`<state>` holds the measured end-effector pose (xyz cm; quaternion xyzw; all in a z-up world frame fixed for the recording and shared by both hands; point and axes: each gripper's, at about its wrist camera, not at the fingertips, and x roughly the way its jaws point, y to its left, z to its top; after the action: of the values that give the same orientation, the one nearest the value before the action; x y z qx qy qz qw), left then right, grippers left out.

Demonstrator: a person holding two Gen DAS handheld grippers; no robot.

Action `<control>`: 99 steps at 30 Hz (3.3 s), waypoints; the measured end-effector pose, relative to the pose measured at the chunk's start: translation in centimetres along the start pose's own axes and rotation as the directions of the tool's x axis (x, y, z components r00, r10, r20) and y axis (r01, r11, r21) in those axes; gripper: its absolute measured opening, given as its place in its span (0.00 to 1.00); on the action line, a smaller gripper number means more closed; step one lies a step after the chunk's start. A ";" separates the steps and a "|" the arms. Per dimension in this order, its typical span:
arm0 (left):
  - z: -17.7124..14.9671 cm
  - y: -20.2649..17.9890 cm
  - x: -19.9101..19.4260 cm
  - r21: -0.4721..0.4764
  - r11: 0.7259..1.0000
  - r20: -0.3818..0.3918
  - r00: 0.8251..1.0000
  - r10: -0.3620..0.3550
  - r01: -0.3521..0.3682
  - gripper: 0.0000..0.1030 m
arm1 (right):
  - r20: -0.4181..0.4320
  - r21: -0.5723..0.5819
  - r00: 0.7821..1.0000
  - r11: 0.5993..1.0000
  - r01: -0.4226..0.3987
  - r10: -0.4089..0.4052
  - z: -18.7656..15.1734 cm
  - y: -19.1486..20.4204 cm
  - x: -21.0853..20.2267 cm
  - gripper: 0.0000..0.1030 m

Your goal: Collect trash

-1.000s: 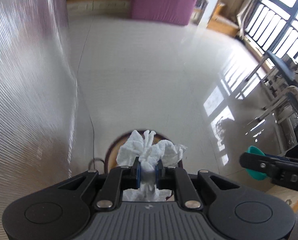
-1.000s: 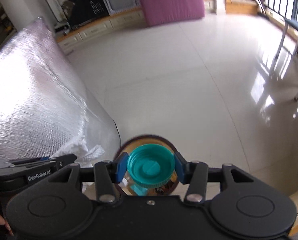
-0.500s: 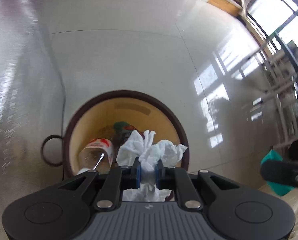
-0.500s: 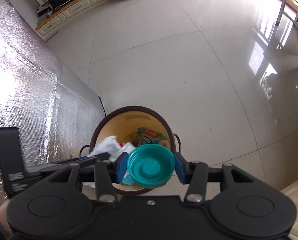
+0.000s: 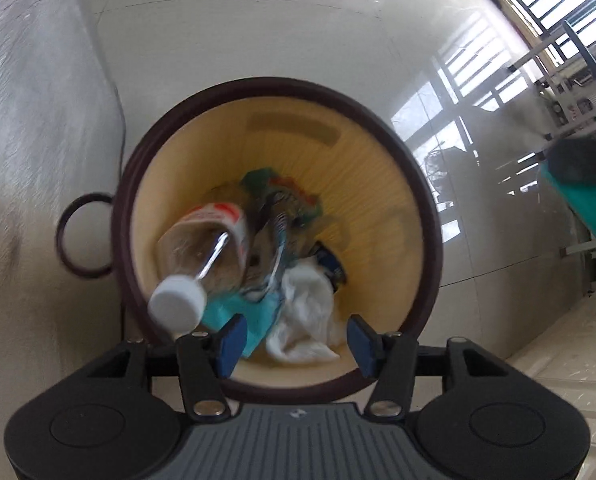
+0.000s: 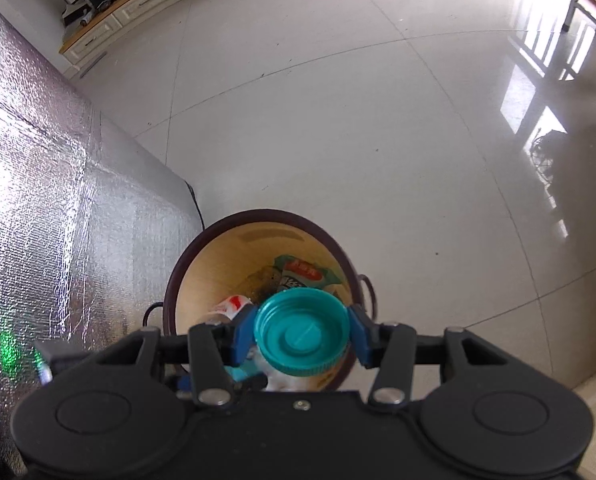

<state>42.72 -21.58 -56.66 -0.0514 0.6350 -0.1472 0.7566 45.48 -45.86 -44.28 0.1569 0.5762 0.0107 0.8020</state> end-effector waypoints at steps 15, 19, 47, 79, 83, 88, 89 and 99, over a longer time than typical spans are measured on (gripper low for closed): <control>1.8 0.5 -3.0 0.009 0.998 -0.009 0.998 0.056 -0.056 0.89 | 0.026 0.013 0.999 0.999 -0.030 0.030 2.4 1.2 5.2 0.84; 1.8 0.7 -3.6 -0.007 0.998 -0.015 0.998 0.055 -0.055 0.97 | 0.002 0.000 1.000 1.000 -0.006 0.006 1.6 0.7 5.1 0.85; 2.2 -1.2 -14.9 -0.024 0.996 0.119 0.989 0.087 -0.085 1.00 | 0.023 -0.013 0.999 0.999 -0.029 0.030 0.3 2.4 -4.3 1.00; -15.1 -6.9 -48.9 0.113 0.978 0.575 0.814 0.080 -0.176 1.00 | 0.408 -0.171 0.911 0.985 0.013 0.059 -15.9 8.8 -37.4 1.00; -18.1 -5.8 -49.8 0.092 0.979 0.611 0.787 0.087 -0.180 1.00 | 0.426 -0.174 0.903 0.984 0.025 0.052 -19.0 9.3 -38.7 1.00; -21.3 -4.5 -50.2 0.099 0.976 0.627 0.773 0.091 -0.195 1.00 | 0.456 -0.179 0.889 0.983 0.043 0.045 -22.2 9.8 -40.0 1.00; -21.9 -4.2 -50.3 0.100 0.976 0.629 0.772 0.088 -0.193 1.00 | 0.464 -0.177 0.885 0.983 0.043 0.045 -22.7 9.8 -40.2 1.00; -24.2 -2.0 -50.9 0.008 0.989 0.633 0.767 0.108 -0.147 1.00 | 0.483 -0.197 0.876 0.975 0.104 0.005 -26.9 10.6 -40.1 1.00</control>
<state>11.12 -6.19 -12.59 -0.0327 0.3426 -0.0879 0.9348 8.77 -37.34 -12.24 0.0511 0.3583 0.0136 0.9321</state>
